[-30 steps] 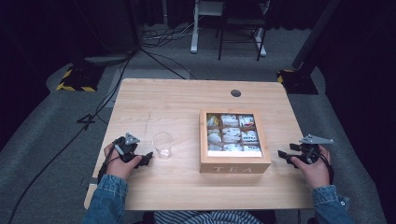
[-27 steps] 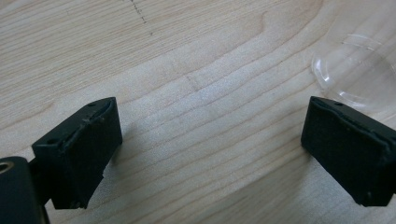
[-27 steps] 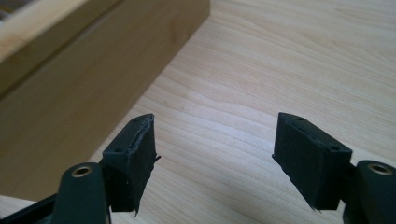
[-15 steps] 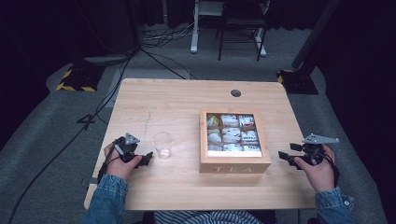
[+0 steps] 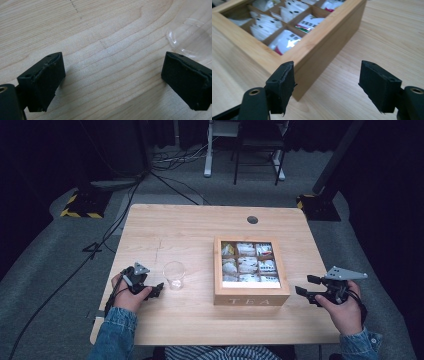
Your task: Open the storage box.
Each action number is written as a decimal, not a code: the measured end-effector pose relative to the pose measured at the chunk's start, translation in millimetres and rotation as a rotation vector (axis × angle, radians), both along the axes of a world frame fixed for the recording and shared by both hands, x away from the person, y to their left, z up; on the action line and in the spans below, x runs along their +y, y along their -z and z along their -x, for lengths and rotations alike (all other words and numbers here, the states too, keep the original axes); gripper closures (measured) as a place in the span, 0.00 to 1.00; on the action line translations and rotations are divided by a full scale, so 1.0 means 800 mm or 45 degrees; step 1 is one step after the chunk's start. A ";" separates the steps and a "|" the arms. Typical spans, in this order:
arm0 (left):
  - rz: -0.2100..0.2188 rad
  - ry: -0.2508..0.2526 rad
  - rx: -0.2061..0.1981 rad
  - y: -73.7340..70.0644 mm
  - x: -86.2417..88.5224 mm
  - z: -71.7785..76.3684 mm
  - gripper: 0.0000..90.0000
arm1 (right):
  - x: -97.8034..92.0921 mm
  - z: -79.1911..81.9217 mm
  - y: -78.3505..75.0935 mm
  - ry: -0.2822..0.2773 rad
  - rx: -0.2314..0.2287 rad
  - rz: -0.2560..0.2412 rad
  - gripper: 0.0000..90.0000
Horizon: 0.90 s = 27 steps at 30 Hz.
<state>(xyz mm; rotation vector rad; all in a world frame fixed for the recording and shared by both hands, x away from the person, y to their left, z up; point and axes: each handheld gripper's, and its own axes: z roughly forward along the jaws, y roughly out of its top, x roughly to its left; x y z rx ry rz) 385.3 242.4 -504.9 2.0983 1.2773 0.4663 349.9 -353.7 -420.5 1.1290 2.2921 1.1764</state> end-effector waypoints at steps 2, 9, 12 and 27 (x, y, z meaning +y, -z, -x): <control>0.002 -0.002 0.000 0.000 0.000 0.000 0.06 | 0.004 0.005 -0.004 -0.024 -0.002 -0.008 0.32; 0.000 0.000 0.000 0.000 0.000 0.000 0.06 | 0.025 0.022 -0.017 -0.145 -0.002 -0.046 0.32; 0.000 0.000 0.000 0.000 0.000 0.000 0.06 | 0.029 0.024 -0.018 -0.163 0.000 -0.045 0.31; 0.000 0.000 0.000 0.000 0.000 0.000 0.06 | 0.049 0.012 0.017 -0.179 0.070 -0.018 0.28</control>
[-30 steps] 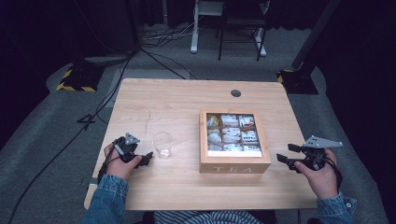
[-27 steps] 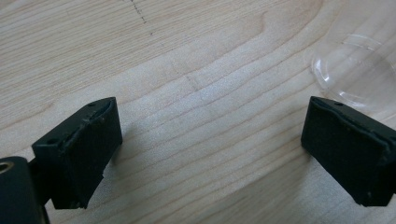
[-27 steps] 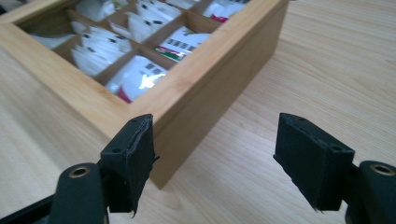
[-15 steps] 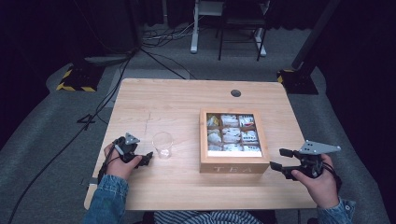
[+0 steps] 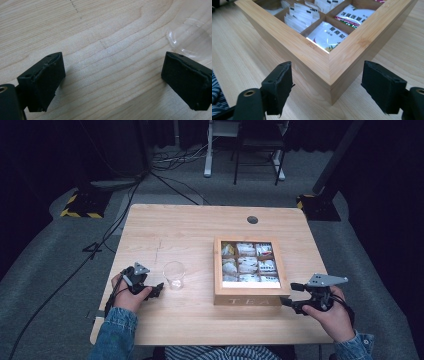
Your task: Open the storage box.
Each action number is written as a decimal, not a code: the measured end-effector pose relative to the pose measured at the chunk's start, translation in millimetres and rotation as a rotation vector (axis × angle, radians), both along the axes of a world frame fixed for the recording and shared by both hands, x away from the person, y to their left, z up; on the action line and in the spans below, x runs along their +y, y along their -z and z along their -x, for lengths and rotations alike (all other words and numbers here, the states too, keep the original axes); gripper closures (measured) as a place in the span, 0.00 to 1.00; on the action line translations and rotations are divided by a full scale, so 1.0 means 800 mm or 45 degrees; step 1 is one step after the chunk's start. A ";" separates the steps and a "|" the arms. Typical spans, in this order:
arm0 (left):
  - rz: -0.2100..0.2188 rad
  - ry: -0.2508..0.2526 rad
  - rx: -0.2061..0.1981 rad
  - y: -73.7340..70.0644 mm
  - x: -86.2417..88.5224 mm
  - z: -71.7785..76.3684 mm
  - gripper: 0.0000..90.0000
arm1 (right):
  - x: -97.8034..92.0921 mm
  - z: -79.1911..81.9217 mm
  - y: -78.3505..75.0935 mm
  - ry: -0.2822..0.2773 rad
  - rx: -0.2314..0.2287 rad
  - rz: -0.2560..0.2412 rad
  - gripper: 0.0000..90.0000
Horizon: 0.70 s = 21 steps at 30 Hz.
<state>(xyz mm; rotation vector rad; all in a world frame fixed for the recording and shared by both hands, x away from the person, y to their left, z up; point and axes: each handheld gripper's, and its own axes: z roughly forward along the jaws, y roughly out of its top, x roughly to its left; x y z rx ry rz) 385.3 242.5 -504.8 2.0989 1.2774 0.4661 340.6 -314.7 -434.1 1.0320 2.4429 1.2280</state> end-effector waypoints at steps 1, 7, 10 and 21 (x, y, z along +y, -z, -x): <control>0.000 0.000 0.000 0.000 0.000 0.000 0.06 | 0.001 -0.001 0.002 0.003 0.004 0.004 0.30; 0.001 0.001 -0.001 0.000 0.000 0.000 0.06 | 0.002 -0.004 0.010 -0.016 0.016 0.045 0.38; 0.000 0.000 0.000 0.000 0.000 0.000 0.06 | 0.003 -0.005 0.014 -0.022 0.020 0.059 0.43; 0.002 -0.002 -0.001 0.000 0.000 0.000 0.06 | 0.002 -0.004 0.012 -0.015 0.019 0.076 0.50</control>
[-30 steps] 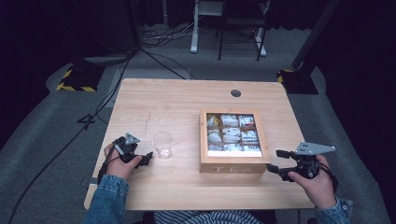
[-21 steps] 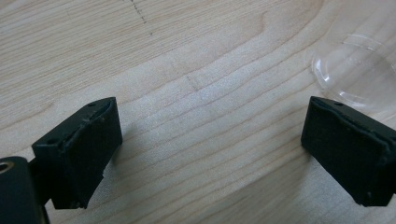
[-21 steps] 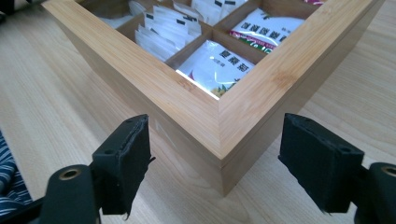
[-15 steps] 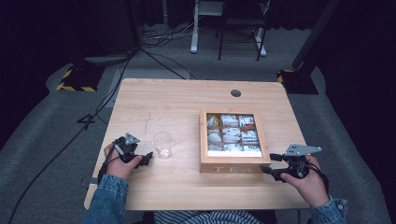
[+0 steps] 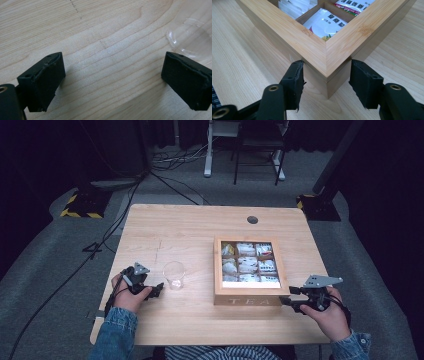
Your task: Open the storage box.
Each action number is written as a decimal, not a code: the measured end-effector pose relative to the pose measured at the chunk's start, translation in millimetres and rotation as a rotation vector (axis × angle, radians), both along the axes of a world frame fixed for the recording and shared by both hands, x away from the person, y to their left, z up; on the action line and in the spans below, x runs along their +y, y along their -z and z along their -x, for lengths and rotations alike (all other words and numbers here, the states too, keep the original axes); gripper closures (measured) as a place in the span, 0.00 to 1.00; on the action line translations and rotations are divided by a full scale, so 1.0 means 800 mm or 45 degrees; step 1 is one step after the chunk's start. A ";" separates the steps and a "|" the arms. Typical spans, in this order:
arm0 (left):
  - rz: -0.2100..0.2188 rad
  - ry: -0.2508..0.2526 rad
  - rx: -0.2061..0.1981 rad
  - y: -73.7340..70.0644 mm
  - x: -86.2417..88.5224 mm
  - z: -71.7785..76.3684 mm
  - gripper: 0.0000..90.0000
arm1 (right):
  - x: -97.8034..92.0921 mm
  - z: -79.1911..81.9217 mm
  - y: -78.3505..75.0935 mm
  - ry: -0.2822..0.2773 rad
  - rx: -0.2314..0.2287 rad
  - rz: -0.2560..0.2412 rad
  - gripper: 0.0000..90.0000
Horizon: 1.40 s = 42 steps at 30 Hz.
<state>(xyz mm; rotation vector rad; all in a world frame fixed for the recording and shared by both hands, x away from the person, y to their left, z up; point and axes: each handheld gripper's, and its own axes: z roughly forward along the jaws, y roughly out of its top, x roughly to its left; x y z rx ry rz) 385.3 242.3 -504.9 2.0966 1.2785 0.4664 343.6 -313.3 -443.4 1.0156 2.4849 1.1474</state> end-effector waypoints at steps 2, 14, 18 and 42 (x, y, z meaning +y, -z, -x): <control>-0.001 0.001 0.001 0.000 0.000 0.000 0.06 | 0.001 0.000 0.000 0.000 -0.005 0.006 0.51; -0.001 0.001 0.000 0.000 0.000 0.000 0.06 | 0.003 0.003 -0.005 -0.010 -0.039 0.037 0.54; -0.001 0.002 0.001 0.000 0.000 0.000 0.06 | 0.003 0.004 -0.007 -0.011 -0.043 0.039 0.55; -0.002 -0.014 -0.003 -0.001 -0.002 0.002 0.09 | 0.001 0.009 -0.045 0.054 -0.225 -0.026 0.46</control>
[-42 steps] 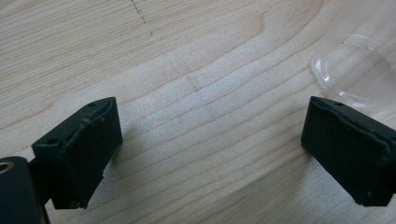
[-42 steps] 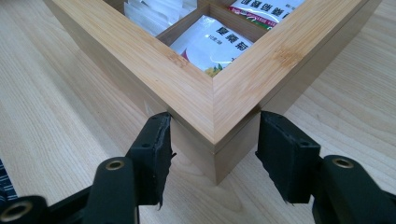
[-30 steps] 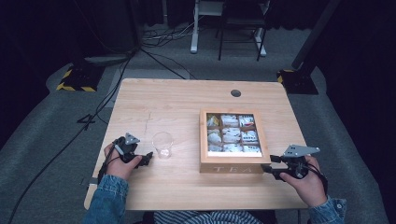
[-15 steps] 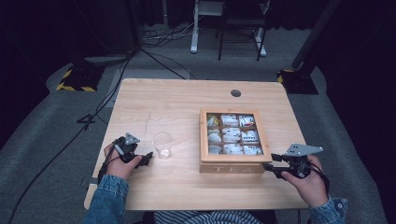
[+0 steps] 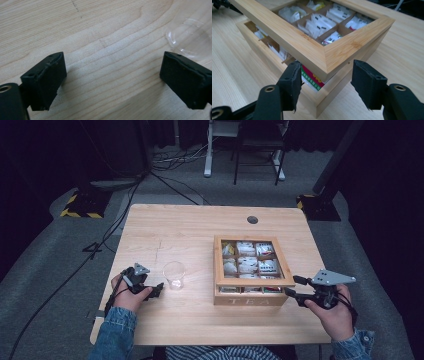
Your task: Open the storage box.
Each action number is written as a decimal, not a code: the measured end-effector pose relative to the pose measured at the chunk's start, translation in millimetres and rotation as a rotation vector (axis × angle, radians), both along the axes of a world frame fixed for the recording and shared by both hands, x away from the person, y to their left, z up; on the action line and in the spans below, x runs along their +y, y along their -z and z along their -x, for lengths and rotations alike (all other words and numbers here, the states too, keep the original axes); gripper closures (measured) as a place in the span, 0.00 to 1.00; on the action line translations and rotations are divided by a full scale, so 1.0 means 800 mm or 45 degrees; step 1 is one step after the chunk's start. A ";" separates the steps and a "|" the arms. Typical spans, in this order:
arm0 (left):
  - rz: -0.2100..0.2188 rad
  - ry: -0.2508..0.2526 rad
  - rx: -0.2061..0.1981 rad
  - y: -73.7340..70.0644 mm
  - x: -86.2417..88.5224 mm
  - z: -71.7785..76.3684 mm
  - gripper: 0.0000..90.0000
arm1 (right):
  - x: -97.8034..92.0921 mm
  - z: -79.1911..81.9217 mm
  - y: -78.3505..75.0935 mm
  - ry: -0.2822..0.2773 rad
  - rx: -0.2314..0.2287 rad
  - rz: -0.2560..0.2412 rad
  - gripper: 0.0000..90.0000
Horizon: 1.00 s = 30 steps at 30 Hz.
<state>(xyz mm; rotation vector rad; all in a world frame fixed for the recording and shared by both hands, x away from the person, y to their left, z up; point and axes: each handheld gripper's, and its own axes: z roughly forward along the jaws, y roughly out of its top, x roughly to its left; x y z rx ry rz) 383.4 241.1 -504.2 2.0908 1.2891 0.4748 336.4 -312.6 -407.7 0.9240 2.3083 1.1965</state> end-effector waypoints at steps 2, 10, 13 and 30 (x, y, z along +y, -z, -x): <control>0.001 0.001 0.006 -0.003 -0.001 0.001 0.12 | 0.000 -0.001 -0.003 -0.002 -0.008 0.000 0.46; -0.008 -0.020 0.005 -0.014 -0.001 0.005 0.19 | 0.000 -0.006 -0.022 0.005 -0.050 -0.015 0.45; -0.005 -0.039 0.000 -0.021 0.000 0.006 0.19 | 0.002 -0.011 -0.031 0.010 -0.073 -0.016 0.45; 0.005 -0.043 -0.042 -0.070 -0.002 0.018 0.20 | 0.007 -0.037 -0.065 0.049 -0.106 -0.105 0.44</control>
